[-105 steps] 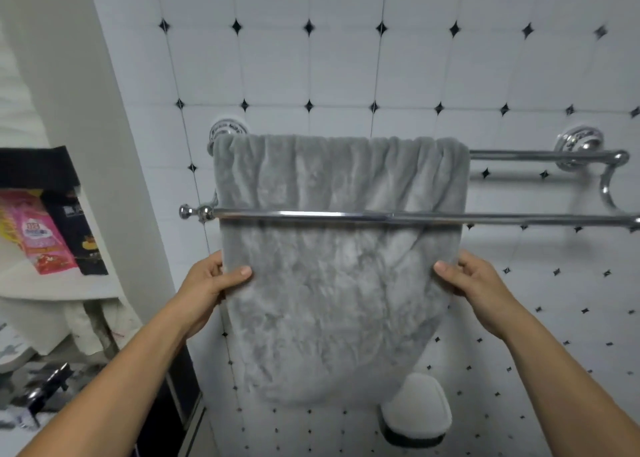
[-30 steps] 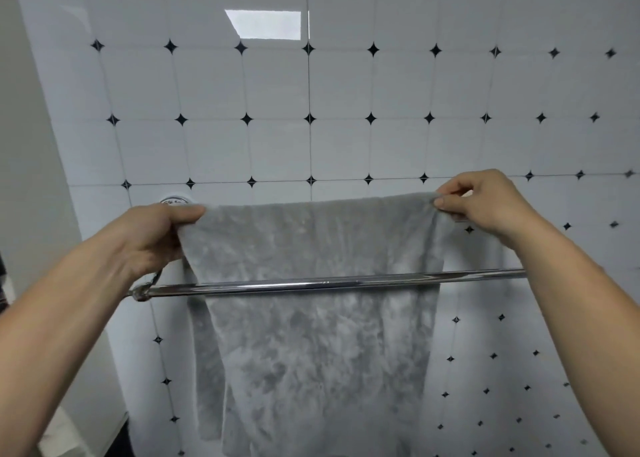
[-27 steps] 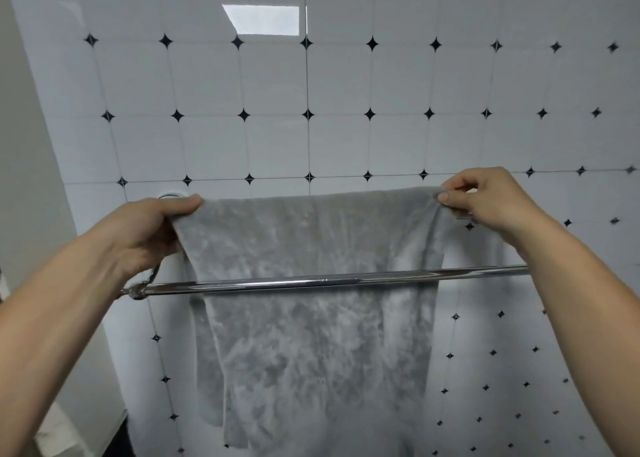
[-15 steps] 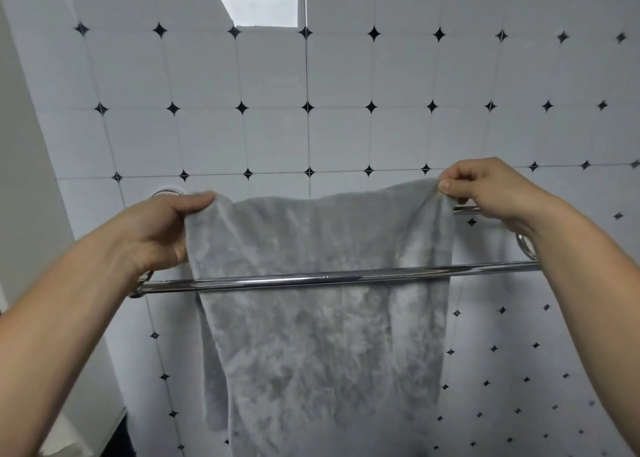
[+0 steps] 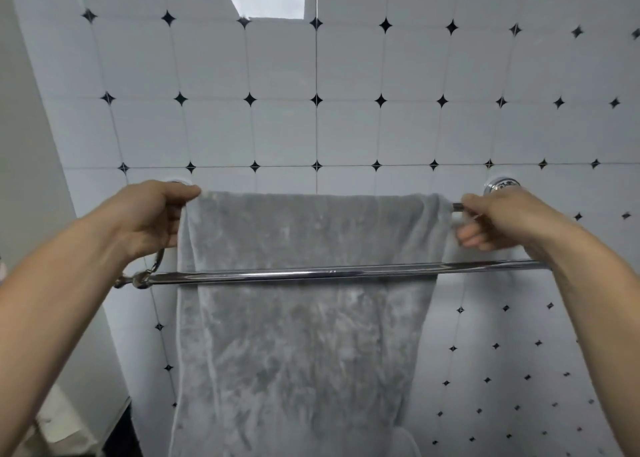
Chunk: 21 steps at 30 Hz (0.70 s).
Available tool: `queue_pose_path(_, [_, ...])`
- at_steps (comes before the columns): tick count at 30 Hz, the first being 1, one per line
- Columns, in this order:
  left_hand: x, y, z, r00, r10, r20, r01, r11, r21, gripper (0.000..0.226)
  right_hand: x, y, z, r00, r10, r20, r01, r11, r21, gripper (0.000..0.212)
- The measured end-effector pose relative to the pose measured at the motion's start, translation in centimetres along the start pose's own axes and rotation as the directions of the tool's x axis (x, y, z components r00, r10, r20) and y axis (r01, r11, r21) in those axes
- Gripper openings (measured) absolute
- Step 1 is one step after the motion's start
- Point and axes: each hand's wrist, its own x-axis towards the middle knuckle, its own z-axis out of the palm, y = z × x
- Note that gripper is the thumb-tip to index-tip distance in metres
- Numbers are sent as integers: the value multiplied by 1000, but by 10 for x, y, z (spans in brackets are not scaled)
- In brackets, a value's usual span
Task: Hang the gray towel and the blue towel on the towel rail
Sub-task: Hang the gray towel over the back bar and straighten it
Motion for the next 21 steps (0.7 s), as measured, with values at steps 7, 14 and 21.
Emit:
queue_pose_path(7, [-3, -9, 13, 989, 84, -123, -71, 992, 105, 17, -3, -4, 39, 977, 100, 186, -166, 908, 386, 16])
queue_pose_path(14, [-4, 7, -7, 966, 172, -194, -162, 985, 66, 14, -2, -13, 9, 980, 13, 199, -113, 859, 499, 8])
queue_pose_path(21, [-16, 10, -3, 970, 190, -151, -168, 975, 144, 14, -1, -11, 10, 989, -93, 118, 33, 902, 430, 10])
